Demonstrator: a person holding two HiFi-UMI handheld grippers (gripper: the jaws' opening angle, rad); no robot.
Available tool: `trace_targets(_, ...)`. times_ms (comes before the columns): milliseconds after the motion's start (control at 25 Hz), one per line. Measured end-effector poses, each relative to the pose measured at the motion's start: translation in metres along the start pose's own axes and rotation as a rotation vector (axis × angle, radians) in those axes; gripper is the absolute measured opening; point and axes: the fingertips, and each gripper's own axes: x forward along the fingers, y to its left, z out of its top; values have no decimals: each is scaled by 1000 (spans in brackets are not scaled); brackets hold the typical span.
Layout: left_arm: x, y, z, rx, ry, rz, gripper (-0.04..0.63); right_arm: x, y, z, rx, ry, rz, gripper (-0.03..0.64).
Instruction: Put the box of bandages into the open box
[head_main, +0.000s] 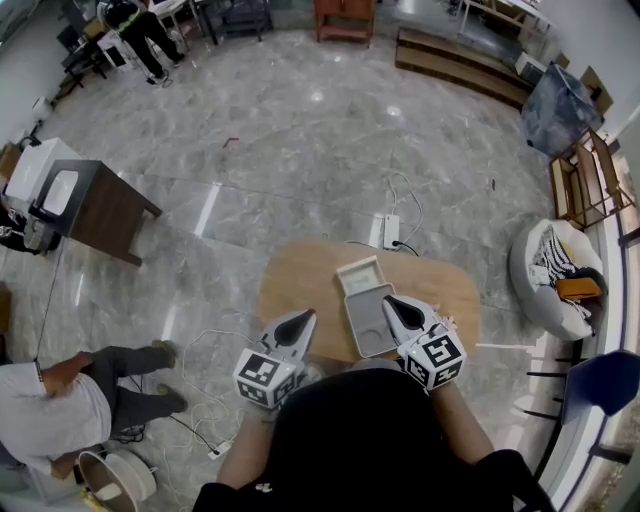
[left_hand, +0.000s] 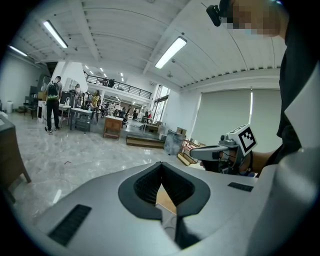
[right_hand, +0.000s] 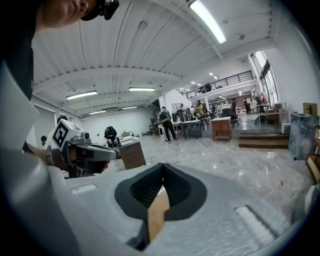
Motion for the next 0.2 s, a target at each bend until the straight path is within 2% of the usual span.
trace_targets(200,1,-1,-2,1,2,-11,11,0,1,0,4,2,-1,-2)
